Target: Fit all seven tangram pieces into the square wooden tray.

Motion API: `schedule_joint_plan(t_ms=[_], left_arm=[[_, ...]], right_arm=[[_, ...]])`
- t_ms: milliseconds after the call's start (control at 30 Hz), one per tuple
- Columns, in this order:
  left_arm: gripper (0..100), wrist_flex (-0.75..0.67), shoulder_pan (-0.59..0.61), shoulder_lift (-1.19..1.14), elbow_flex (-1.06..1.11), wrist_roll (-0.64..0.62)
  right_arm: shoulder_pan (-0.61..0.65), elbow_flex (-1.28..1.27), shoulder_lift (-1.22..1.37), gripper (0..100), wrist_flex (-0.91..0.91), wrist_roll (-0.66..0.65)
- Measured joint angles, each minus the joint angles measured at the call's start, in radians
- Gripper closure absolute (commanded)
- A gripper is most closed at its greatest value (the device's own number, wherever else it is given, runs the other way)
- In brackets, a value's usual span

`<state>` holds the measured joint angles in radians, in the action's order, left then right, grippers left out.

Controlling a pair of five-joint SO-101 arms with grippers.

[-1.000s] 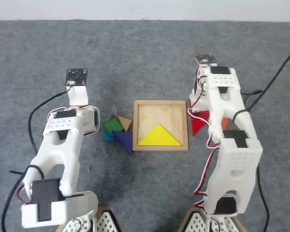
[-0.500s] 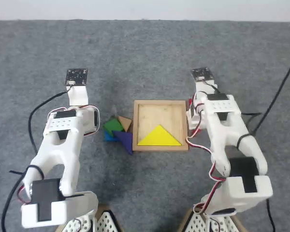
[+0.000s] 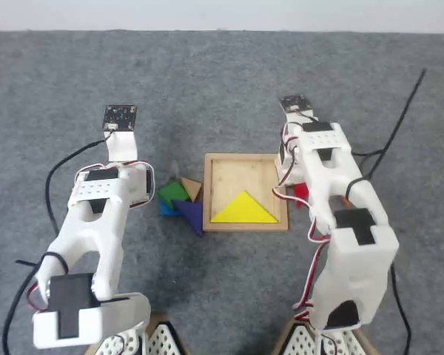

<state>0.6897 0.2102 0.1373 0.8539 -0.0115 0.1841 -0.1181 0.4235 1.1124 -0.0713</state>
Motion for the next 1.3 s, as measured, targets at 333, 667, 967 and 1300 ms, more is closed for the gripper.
schedule_joint_plan(t_ms=[333, 667, 967, 1300], left_arm=[[97, 0.000, 0.000, 0.000, 0.000, 0.000], [97, 0.000, 0.000, 0.000, 0.000, 0.000], [97, 0.000, 0.000, 0.000, 0.000, 0.000], [97, 0.000, 0.000, 0.000, 0.006, 0.000]], right_arm=[[-0.005, 0.052, 0.025, 95.9, 0.051, 0.032], [-0.032, 0.071, 0.021, 90.5, 0.094, 0.032], [-0.063, 0.167, -0.025, 68.7, 0.058, -0.009], [0.017, 0.167, 0.028, 68.5, -0.081, -0.190]])
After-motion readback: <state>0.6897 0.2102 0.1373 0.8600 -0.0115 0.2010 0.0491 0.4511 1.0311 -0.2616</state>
